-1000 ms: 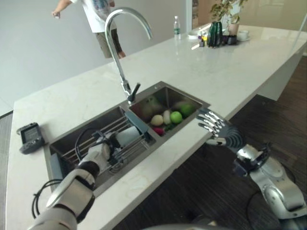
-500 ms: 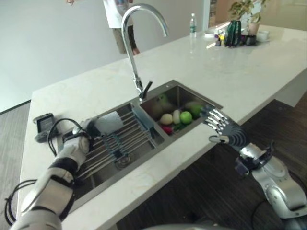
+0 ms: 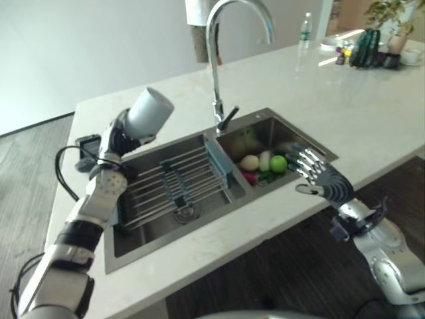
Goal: Place the dishes in the dishwasher.
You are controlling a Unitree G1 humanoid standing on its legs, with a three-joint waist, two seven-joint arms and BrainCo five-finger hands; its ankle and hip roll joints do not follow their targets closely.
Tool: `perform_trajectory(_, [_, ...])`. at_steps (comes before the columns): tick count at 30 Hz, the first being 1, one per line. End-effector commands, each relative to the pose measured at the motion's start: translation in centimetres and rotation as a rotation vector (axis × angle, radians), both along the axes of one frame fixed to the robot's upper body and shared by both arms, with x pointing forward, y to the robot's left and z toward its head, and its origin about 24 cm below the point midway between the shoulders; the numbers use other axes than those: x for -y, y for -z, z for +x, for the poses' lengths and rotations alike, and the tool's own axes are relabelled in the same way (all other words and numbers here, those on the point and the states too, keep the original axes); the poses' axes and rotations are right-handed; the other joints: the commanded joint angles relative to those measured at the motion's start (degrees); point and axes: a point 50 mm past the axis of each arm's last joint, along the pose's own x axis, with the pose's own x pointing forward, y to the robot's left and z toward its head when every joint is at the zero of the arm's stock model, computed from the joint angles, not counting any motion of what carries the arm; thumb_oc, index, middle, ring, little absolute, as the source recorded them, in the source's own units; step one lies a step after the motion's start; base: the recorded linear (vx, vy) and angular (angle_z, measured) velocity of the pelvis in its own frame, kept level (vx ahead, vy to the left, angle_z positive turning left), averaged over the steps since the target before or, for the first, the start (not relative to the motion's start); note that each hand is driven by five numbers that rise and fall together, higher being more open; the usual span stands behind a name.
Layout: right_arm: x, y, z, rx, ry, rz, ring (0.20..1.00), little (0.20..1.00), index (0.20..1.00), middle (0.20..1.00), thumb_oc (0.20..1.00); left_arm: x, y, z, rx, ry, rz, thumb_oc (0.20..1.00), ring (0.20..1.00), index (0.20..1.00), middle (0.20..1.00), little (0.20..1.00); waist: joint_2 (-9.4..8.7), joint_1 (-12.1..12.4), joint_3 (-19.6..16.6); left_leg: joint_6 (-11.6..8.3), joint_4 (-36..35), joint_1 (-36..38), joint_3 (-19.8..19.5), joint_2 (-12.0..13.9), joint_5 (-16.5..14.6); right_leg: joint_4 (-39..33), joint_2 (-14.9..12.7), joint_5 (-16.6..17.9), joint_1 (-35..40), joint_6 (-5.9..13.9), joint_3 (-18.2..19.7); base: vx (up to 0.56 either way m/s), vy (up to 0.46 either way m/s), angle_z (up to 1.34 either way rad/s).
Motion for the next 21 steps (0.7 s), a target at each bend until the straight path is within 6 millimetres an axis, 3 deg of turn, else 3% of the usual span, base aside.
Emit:
perform_trajectory(1, [0.0,-3.0,-0.1,0.190,0.045,0.044,1.000,1.000,1.000,1.000,1.000,-0.1,-4.5,0.1,0.218,0.051,-0.112,0.200,0.200,0.200,0.200,0.200,0.95,0.9,-2.1,-0.17,0.4,-2.4,-6.1,-0.5,1.3,0.4,-1.3,-2.4,2.6,2.43,-4.3,-0.02,-0.088,0.30])
perform_trajectory(3, [-0.3,-3.0,-0.2,0.196,0.055,0.051,1.000,1.000,1.000,1.000,1.000,1.2,-4.8,-1.0,0.273,0.117,-0.178,0.200,0.200,0.200,0.200,0.200,0.50,2.0,-2.1,-0.27,0.4,-2.8,-7.6,-0.4,1.5,0.4,-1.2,-2.6,2.8,2.18,-4.7,-0.03,-0.128,0.35])
perform_trajectory(4, [-0.8,-2.9,-0.3,0.209,0.061,0.059,1.000,1.000,1.000,1.000,1.000,2.9,-4.7,-2.2,0.316,0.208,-0.278,0.200,0.200,0.200,0.200,0.200,-0.12,3.5,-2.0,-0.52,0.4,-3.4,-9.1,-0.1,1.9,0.4,-1.1,-2.9,3.1,1.88,-5.8,-0.05,-0.172,0.22])
perform_trajectory(7, [-1.1,-3.2,-0.4,0.230,0.065,0.072,1.000,1.000,1.000,1.000,1.000,4.5,-4.4,-3.3,0.333,0.301,-0.384,0.200,0.200,0.200,0.200,0.200,-0.83,5.1,-1.7,-0.90,0.4,-3.9,-10.5,0.4,2.5,0.4,-0.9,-3.2,3.4,1.62,-7.1,-0.04,-0.143,0.35])
perform_trajectory(12, [-1.7,-4.1,-0.4,0.289,0.055,0.091,1.000,1.000,1.000,1.000,1.000,5.6,-4.3,-5.2,0.376,0.418,-0.517,0.200,0.200,0.200,0.200,0.200,-1.71,8.4,-0.7,-2.13,0.4,-4.9,-12.1,1.9,4.0,0.4,-0.2,-3.9,4.0,0.47,-10.3,-0.06,-0.194,0.37])
perform_trajectory(17, [-1.9,-5.3,-0.9,0.366,0.032,0.094,1.000,1.000,1.000,1.000,1.000,5.9,-3.7,-7.5,0.403,0.492,-0.614,0.200,0.200,0.200,0.200,0.200,-2.40,12.5,2.3,-4.66,0.4,-8.2,-14.6,4.4,8.7,0.4,1.5,-4.1,5.1,-1.04,-12.8,-0.10,-0.193,0.44])
perform_trajectory(19, [-1.7,-5.7,-1.1,0.394,0.049,0.091,1.000,1.000,1.000,1.000,1.000,5.8,-3.5,-8.2,0.405,0.532,-0.642,0.200,0.200,0.200,0.200,0.200,-2.66,13.1,3.5,-5.42,0.4,-10.7,-13.3,5.0,10.5,0.4,1.4,-4.1,5.1,-0.90,-14.1,-0.28,-0.042,0.93])
perform_trajectory(20, [-1.2,-6.1,-1.1,0.413,0.053,0.089,1.000,1.000,1.000,1.000,1.000,5.5,-3.5,-8.5,0.409,0.556,-0.657,0.200,0.200,0.200,0.200,0.200,-3.31,12.8,4.0,-4.47,2.7,-9.4,-10.2,3.8,9.0,0.4,0.4,-3.6,4.5,-0.89,-15.4,-0.49,0.040,1.38])
perform_trajectory(21, [-0.7,-6.4,-1.1,0.433,0.057,0.087,1.000,1.000,1.000,1.000,1.000,5.4,-3.8,-8.8,0.424,0.577,-0.660,0.200,0.200,0.200,0.200,0.200,-3.99,11.8,4.3,-3.79,11.0,-9.1,-6.7,3.0,6.7,0.4,-0.8,-2.8,3.6,-0.89,-16.9,-0.51,0.109,1.35])
